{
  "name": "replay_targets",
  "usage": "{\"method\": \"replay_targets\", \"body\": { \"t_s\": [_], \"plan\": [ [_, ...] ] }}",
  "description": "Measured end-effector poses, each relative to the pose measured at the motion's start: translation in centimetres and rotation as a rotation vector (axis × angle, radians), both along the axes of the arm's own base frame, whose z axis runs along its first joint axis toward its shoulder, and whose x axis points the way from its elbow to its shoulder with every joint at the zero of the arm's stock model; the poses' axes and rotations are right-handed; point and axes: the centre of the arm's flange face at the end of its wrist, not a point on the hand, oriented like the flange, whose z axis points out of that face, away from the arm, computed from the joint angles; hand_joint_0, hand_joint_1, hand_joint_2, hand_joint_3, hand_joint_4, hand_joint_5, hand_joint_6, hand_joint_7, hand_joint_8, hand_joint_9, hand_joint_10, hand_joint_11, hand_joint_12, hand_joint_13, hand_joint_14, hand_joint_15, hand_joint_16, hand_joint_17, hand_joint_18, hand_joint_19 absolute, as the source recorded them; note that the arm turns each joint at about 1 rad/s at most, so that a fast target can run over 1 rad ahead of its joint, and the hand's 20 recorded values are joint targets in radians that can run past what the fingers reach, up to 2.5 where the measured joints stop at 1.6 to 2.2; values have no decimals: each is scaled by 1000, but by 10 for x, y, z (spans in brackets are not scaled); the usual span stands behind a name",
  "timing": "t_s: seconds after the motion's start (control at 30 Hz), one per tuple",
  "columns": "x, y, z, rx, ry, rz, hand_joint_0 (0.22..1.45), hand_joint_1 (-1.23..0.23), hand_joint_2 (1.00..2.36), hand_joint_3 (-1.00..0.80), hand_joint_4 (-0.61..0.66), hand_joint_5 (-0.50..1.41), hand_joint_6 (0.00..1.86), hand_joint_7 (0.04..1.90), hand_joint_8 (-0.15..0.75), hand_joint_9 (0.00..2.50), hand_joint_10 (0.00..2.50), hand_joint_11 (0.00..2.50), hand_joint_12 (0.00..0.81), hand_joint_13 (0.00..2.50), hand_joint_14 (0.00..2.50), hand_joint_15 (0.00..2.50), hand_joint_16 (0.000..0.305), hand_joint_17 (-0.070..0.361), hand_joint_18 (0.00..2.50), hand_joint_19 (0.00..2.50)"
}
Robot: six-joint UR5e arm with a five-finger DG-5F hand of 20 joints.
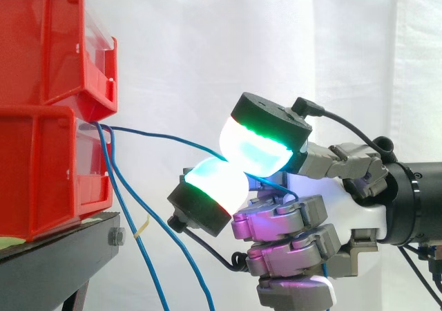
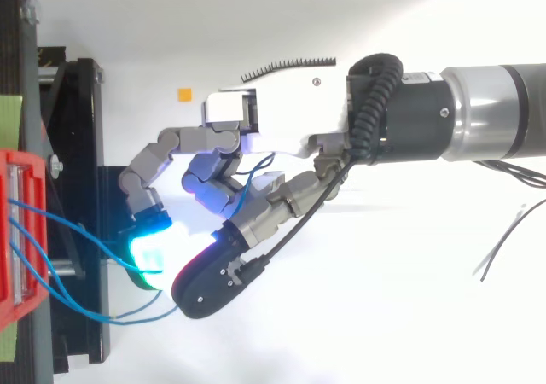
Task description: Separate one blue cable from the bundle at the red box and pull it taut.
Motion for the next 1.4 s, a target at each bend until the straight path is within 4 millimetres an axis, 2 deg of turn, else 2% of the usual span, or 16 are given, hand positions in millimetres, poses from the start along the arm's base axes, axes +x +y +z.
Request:
{"method": "replay_targets", "body": {
  "t_s": [0.1, 0.33, 0.6, 1.4],
  "plan": [
    [-4, -1, 0, -6, 20, 0, 712, -809, 1026, -22, -466, -166, 926, 1431, 183, 843, 1967, 1334, 306, 960, 2229, 1328, 36, 81, 1151, 1304],
    [-29, -2, -18, -4, 97, -1, 712, -811, 1025, -23, -467, -166, 925, 1431, 183, 851, 1980, 1311, 307, 961, 2230, 1333, 36, 80, 1152, 1305],
    [-46, -5, -18, 16, 99, -4, 712, -811, 1026, -20, -465, -166, 925, 1436, 185, 852, 1971, 1350, 309, 970, 2237, 1301, 36, 80, 1155, 1298],
    [-38, -2, -12, 31, 21, -3, 713, -812, 1025, -27, -472, -165, 926, 1416, 184, 853, 1969, 1336, 312, 974, 2210, 1337, 36, 82, 1155, 1276]
  ]
}}
